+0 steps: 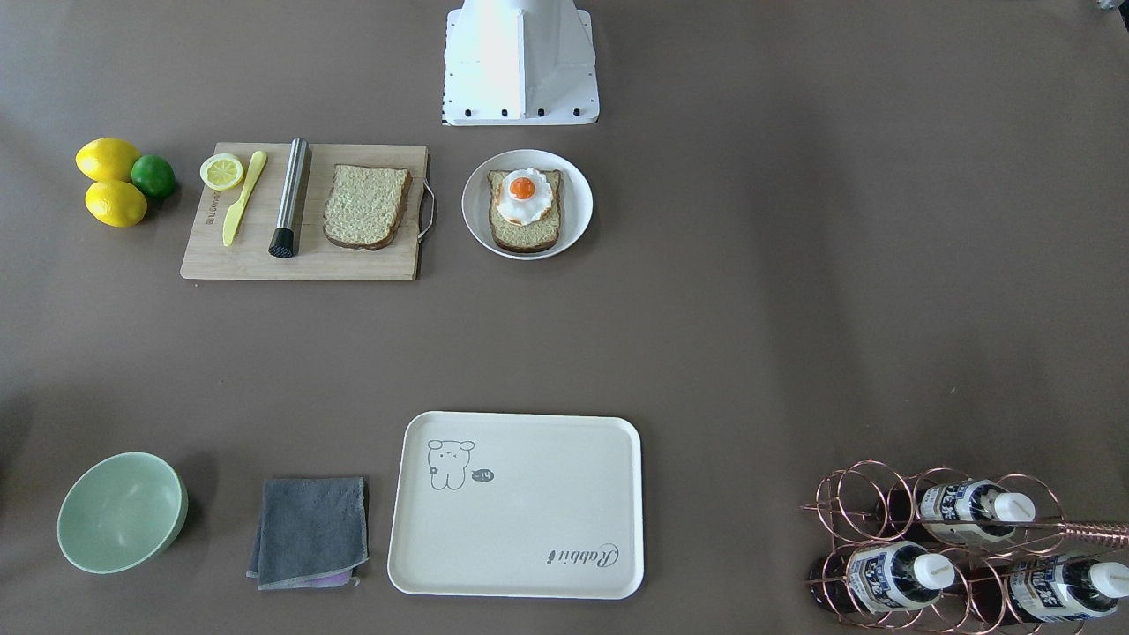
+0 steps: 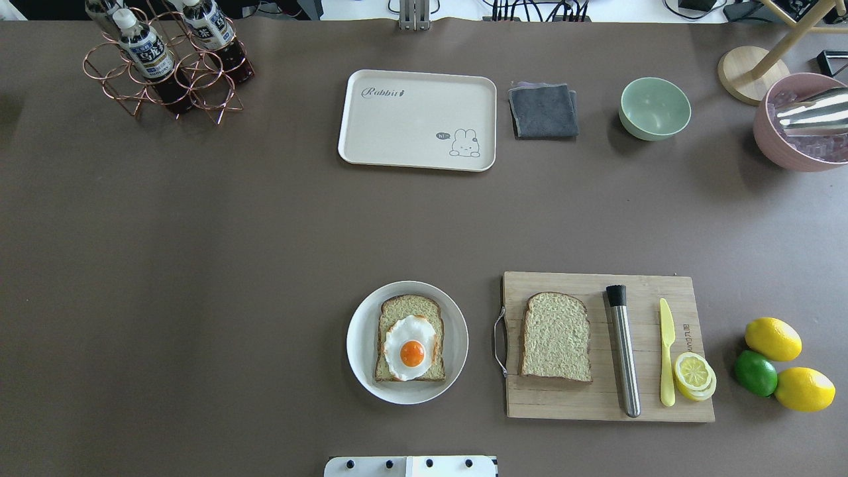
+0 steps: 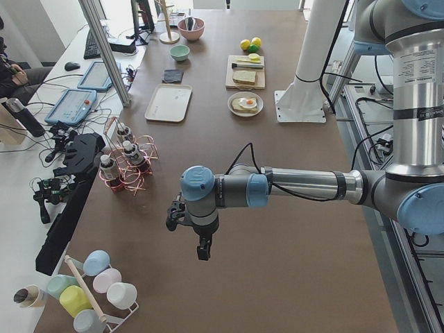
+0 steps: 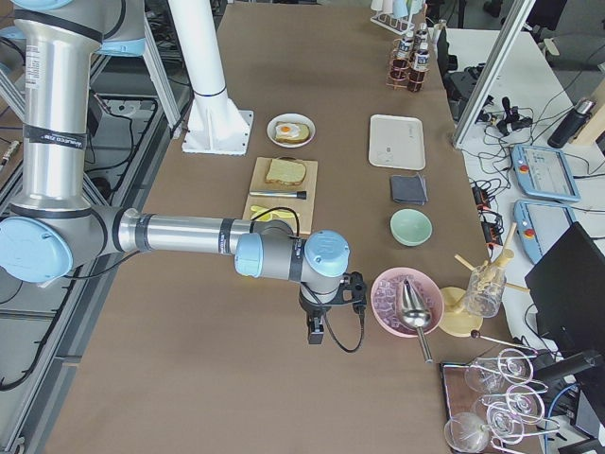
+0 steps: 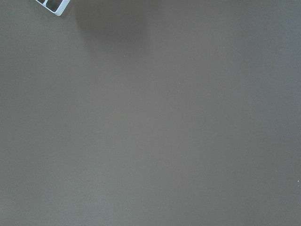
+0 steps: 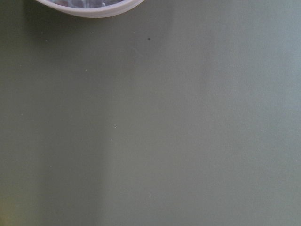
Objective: Make sandwich and place on tray
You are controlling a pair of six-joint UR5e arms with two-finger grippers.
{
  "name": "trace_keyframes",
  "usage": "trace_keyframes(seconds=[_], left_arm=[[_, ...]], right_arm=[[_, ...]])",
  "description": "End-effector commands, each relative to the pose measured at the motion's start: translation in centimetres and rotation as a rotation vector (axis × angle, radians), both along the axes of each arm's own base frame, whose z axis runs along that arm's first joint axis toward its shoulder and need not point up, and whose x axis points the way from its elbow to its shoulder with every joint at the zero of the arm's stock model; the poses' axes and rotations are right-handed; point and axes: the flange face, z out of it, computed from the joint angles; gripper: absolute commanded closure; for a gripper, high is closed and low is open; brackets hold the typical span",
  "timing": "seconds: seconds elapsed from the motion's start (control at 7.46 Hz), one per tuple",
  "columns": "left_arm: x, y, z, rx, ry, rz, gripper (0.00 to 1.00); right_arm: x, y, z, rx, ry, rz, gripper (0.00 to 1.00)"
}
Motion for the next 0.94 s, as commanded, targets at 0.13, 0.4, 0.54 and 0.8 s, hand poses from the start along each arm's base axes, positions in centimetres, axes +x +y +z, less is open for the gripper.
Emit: trace_keyframes(seconds=[0.13,0.4,0.54,0.8], left_arm=[[0.4,0.4,0.4,-0.003,0.002,0.01,0.01],[0.4,-0.1,-0.3,0.012,0.001,0.01,0.02],[0.4,-0.2,-0.2,0.009,0.001,0.01,0.01],[0.6,-0.2,-0.7,0.014,0.038,0.004,0.02]], right_arm=[[0.0,0.0,0.0,0.001,0.0,0.001,0.0],[0.0,0.0,-0.2,0.004,0.0,0.001,0.0],[-0.1,-0.1,-0.3,0.007,0.0,-0.001,0.0],[-0.1,-0.3,-0.5,0.011,0.001,-0.001,0.0]])
